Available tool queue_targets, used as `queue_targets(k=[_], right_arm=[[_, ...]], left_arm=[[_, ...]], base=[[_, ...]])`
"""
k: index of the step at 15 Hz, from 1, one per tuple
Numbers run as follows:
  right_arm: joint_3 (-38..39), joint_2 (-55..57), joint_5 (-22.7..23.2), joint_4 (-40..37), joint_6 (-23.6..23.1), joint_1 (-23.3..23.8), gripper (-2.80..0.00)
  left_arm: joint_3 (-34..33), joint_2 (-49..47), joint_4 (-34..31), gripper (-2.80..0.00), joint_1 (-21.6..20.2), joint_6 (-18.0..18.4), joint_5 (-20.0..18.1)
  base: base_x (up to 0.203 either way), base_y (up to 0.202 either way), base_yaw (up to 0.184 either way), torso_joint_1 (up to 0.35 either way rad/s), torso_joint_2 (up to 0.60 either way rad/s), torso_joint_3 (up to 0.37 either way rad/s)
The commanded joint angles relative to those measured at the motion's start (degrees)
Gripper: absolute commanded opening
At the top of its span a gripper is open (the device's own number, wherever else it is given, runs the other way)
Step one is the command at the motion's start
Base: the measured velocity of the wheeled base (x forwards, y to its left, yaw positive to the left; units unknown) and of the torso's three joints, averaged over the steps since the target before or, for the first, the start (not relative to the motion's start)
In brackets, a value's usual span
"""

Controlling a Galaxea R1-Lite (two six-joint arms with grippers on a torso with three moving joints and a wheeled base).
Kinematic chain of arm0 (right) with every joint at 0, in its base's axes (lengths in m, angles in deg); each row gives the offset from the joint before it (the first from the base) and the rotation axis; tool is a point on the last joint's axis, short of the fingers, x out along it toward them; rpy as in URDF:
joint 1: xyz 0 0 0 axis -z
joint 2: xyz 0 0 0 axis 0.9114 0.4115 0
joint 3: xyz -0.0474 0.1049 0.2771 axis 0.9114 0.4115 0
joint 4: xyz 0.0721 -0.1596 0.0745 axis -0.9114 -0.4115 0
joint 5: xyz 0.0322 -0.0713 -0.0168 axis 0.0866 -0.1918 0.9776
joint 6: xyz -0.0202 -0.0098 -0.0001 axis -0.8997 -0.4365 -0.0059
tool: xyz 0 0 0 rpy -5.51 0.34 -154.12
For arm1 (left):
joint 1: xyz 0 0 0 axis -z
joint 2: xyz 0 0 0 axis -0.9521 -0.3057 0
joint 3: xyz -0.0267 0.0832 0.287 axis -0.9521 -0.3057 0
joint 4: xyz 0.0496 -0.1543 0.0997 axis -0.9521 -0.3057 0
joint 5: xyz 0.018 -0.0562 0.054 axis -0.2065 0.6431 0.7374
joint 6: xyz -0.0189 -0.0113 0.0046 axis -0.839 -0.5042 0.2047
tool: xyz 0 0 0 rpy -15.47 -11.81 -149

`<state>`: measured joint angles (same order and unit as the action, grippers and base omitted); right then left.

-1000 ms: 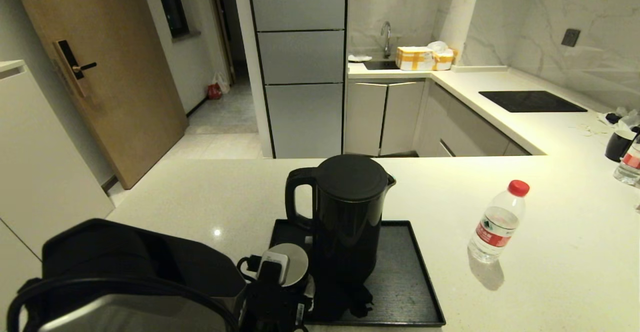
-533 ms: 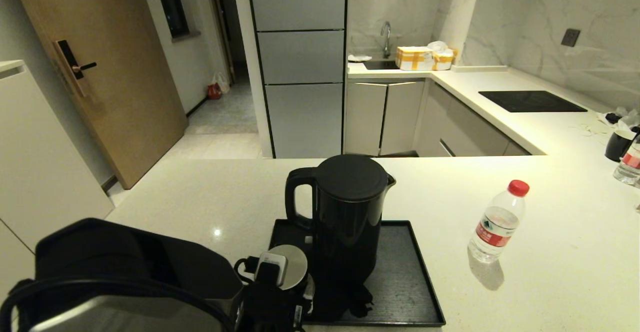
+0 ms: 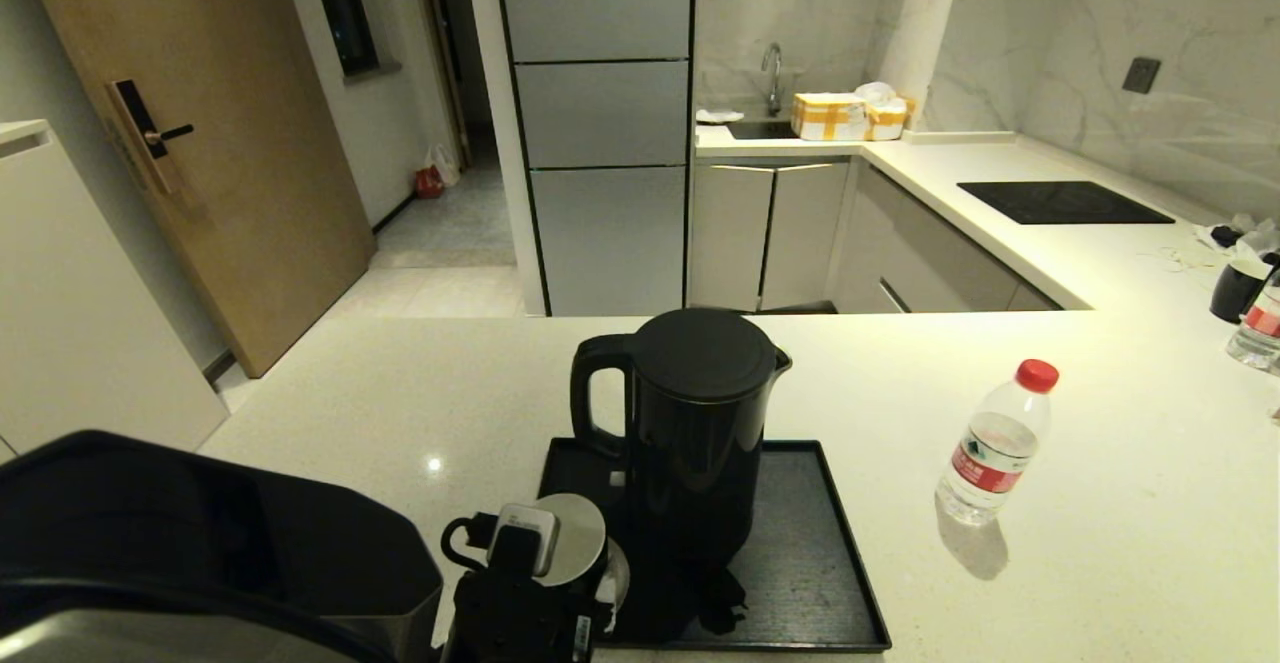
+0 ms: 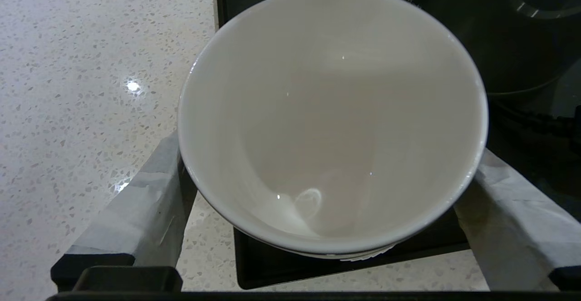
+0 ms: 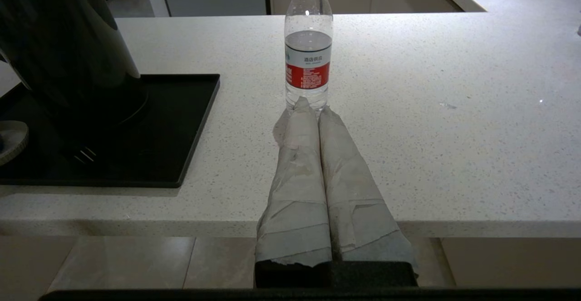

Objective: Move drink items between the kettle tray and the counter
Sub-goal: Return the tea cup to its original position

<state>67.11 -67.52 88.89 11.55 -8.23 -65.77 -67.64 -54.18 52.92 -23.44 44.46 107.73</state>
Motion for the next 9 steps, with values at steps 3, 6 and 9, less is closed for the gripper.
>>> queue_targets(k=[3, 6, 9], right_arm=[[0.0, 0.1, 0.0, 0.0, -0.1, 0.0, -2.80], [0.0, 0.1, 0.0, 0.0, -0.1, 0.0, -2.80], [0.0, 0.1, 0.0, 0.0, -0.1, -0.1, -2.80]], left_arm=[[0.9, -1.2, 0.5, 0.00, 0.4, -0.1, 0.1], [1.5, -2.0, 0.5, 0.00, 0.6, 0.0, 0.2], [1.1, -1.4, 0.5, 0.00, 1.2, 0.1, 0.2]], base=[[0.000, 0.000, 0.000, 0.000, 0.00, 0.000], [0.000, 0.000, 0.000, 0.000, 0.00, 0.000], [0.000, 0.000, 0.000, 0.000, 0.00, 0.000]])
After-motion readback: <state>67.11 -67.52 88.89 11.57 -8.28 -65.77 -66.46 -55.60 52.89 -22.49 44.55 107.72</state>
